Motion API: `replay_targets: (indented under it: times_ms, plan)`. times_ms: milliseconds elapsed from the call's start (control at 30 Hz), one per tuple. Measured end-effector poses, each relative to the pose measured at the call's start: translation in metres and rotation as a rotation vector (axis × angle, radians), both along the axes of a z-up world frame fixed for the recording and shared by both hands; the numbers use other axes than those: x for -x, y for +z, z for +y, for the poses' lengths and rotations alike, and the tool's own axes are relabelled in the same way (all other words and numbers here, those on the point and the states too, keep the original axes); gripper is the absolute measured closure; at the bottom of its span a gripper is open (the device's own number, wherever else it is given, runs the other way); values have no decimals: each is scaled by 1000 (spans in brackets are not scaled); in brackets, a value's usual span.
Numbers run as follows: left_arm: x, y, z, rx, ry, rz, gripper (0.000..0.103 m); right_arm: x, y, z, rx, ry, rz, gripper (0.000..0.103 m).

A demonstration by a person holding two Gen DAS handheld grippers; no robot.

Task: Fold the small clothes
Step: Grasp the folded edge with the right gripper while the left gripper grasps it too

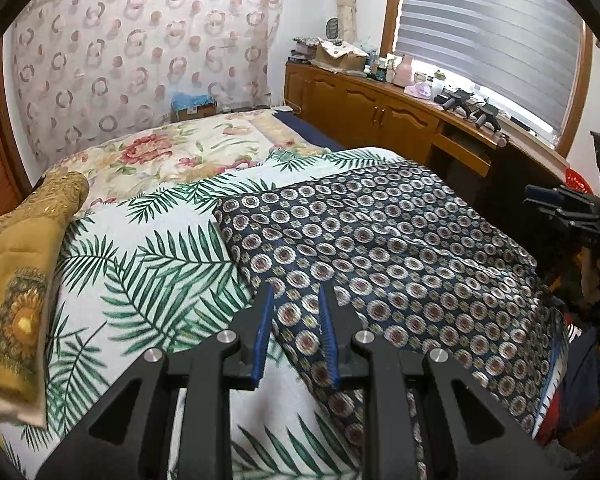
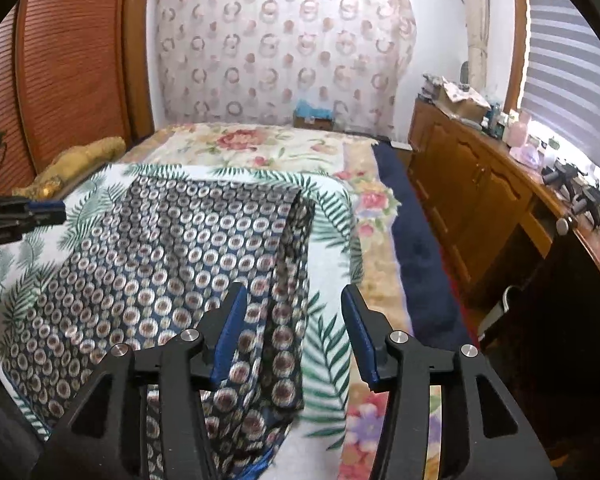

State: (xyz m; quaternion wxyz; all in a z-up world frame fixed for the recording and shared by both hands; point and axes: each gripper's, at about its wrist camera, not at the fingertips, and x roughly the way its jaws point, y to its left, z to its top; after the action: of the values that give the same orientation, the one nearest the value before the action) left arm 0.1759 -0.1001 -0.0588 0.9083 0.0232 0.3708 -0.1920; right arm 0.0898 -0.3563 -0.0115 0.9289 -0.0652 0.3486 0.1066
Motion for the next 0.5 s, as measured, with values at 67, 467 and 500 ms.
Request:
replay_targets:
  times_ms: [67,467,500]
  plan:
    - [-12,-3,1,4,-3,16,83,-13,-1,-1,2,11,5,53]
    - [-76,-26,2,-38,17,90,72,-133,-43,23,-45,104,117,53]
    - [-79,-27,2,-40,19,93,72,-142,-46,25,-45,108,125,53]
